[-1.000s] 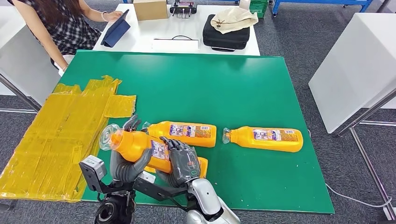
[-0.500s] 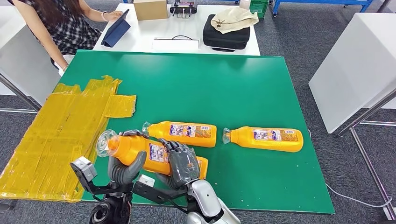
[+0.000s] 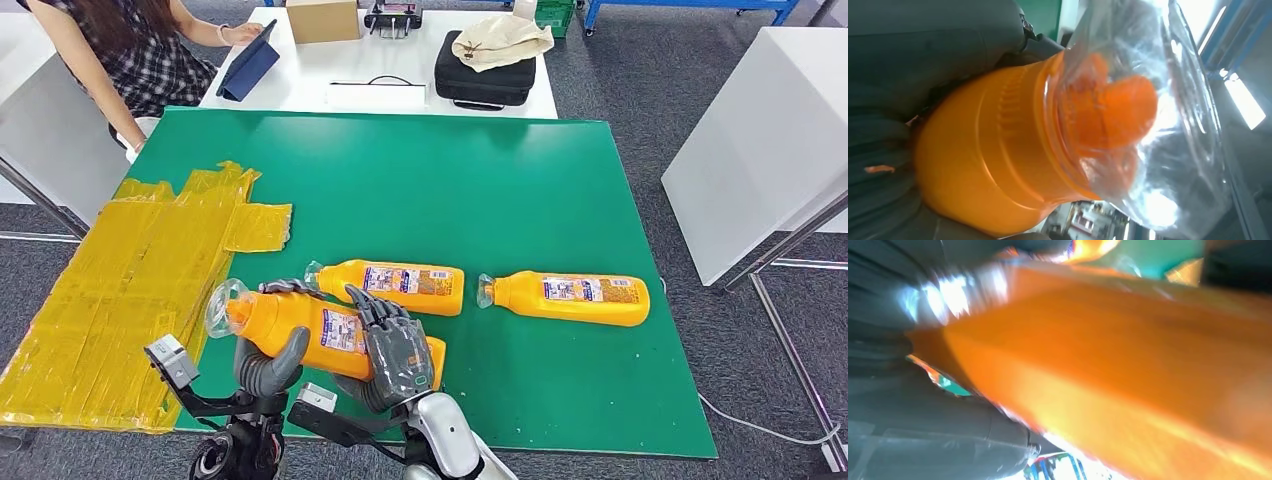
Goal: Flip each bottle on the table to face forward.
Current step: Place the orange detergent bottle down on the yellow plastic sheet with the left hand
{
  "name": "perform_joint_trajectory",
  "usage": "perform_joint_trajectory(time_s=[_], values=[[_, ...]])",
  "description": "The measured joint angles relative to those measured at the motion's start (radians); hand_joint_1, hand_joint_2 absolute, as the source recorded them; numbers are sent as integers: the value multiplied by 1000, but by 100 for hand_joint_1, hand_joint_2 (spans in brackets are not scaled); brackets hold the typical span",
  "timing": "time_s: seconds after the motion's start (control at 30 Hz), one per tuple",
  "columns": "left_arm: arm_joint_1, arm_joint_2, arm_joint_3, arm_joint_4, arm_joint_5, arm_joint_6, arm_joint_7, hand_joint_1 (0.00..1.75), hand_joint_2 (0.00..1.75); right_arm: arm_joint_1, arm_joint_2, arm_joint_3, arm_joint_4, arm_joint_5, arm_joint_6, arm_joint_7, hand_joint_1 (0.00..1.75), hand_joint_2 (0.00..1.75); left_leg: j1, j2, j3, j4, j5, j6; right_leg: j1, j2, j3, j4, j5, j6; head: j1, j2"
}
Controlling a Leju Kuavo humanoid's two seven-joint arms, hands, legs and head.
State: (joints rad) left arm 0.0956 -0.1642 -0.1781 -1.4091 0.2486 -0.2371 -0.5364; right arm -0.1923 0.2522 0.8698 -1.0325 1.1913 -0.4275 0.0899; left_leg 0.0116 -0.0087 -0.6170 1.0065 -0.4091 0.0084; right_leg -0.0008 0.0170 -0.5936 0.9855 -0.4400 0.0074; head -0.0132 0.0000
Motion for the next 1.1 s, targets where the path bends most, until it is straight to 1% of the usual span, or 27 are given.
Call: perform_joint_trajectory(time_s=[0.1, 0.23, 0.3, 0.4, 0.63, 0.97, 1.03, 1.1], values=[[10, -5, 4, -21, 33, -29, 1, 175, 175, 32, -38, -4, -94, -7, -39, -11, 0, 0, 0, 0, 0, 0, 0, 0, 0, 0, 0, 0, 0, 0, 0, 0], [12, -6, 23, -38, 64, -49, -3, 175, 175, 87, -108, -26, -244, -5, -45, -9, 0, 0, 0, -1, -1, 0, 0, 0, 0, -1, 0, 0, 0, 0, 0, 0], [8, -6, 36, -38, 65, -45, -8, 175, 175, 111, -135, -41, -305, 3, -49, -2, 0, 0, -1, -1, -1, 0, -1, 0, 0, -1, 0, 0, 0, 0, 0, 0], [-6, -6, 51, -33, 52, -21, -16, 175, 175, 136, -160, -57, -377, 22, -58, 8, 0, 0, 0, -1, -1, 0, 0, 0, 0, -1, 0, 0, 0, 0, 0, 0], [-33, -6, 73, -13, 45, 7, -19, 175, 175, 178, -191, -61, -468, 43, -61, 19, 0, 0, 0, 0, -1, 0, 0, 0, 0, 0, 0, 0, 0, 0, 0, 0], [-34, -6, 80, -4, 45, 10, -21, 175, 175, 188, -206, -61, -499, 43, -60, 19, 0, 0, 0, 0, -1, 0, 0, 0, 0, 0, 0, 0, 0, 0, 0, 0], [-34, -6, 83, -4, 39, 31, -31, 175, 175, 191, -208, -61, -502, 39, -59, 19, 0, 0, 0, 0, -1, 0, 0, 0, 0, 0, 0, 0, 0, 0, 0, 0], [-38, -5, 91, -4, 7, 88, -53, 175, 175, 198, -211, -61, -509, 34, -56, 18, 0, 0, 0, 0, -1, 0, 0, 0, 0, -1, 0, 0, 0, 0, 0, 0]])
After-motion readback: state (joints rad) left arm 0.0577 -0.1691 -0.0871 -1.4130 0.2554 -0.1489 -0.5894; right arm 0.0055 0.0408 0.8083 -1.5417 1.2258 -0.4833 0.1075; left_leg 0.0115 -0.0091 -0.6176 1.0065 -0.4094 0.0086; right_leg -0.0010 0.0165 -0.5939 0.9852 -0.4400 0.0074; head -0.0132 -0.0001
